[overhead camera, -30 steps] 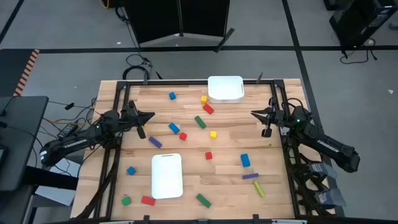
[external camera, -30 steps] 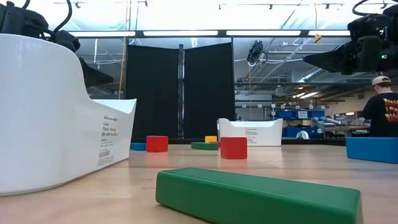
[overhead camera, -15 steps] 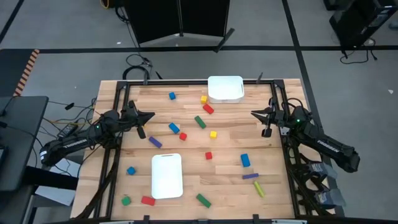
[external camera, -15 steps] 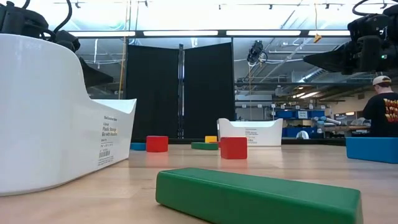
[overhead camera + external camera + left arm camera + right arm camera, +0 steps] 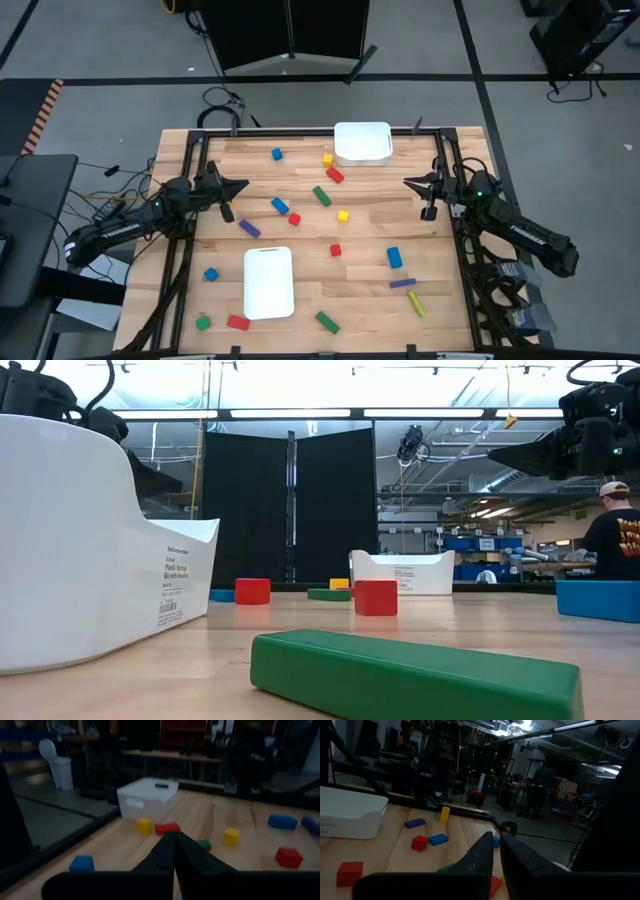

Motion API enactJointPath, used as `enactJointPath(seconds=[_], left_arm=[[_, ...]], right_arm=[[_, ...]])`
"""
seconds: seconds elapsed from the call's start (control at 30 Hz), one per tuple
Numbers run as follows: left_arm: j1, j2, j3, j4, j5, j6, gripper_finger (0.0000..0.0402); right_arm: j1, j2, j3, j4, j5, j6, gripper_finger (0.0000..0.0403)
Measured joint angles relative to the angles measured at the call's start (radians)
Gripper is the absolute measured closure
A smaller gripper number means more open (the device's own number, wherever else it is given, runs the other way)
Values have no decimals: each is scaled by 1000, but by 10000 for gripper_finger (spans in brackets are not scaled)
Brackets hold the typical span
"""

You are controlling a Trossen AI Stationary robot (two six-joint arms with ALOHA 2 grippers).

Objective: Sort blocks by size
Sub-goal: Put the yellow large block into the top white bin

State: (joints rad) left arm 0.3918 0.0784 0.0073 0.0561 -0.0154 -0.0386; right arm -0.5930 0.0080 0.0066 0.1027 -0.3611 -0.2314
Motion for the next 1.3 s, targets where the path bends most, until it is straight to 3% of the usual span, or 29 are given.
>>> enactJointPath(seconds=[0.1, 0.43, 0.5, 0.57, 0.67, 0.77, 0.97, 1.1, 1.2, 1.3], left_arm=[[0, 0, 0, 91, 1, -32, 390], [0, -1, 0, 387, 10, -404, 390], [0, 0, 0, 433, 46, -478, 390], [-2, 0, 0, 441, 145, -510, 390], [-13, 5, 0, 395, 299, -584, 390], [-30, 24, 0, 310, 350, -653, 390], [-34, 75, 23, 283, 228, -640, 382], [-35, 125, 114, 262, 205, -561, 345], [-35, 192, 215, 119, 194, -469, 301], [-35, 285, 352, -146, 127, -399, 255]], right_arm=[[0, 0, 0, 0, 0, 0, 357], [0, 0, 0, 0, 0, 0, 358], [0, 0, 0, 0, 0, 0, 357], [0, 0, 0, 2, 0, -4, 357], [0, 0, 0, 37, 0, -6, 359], [0, 0, 0, 70, 0, -4, 359], [1, 0, 0, 192, 0, 21, 358], [2, 0, 0, 276, 0, 211, 359], [2, 0, 0, 323, 0, 306, 357], [2, 0, 0, 330, 0, 360, 357]])
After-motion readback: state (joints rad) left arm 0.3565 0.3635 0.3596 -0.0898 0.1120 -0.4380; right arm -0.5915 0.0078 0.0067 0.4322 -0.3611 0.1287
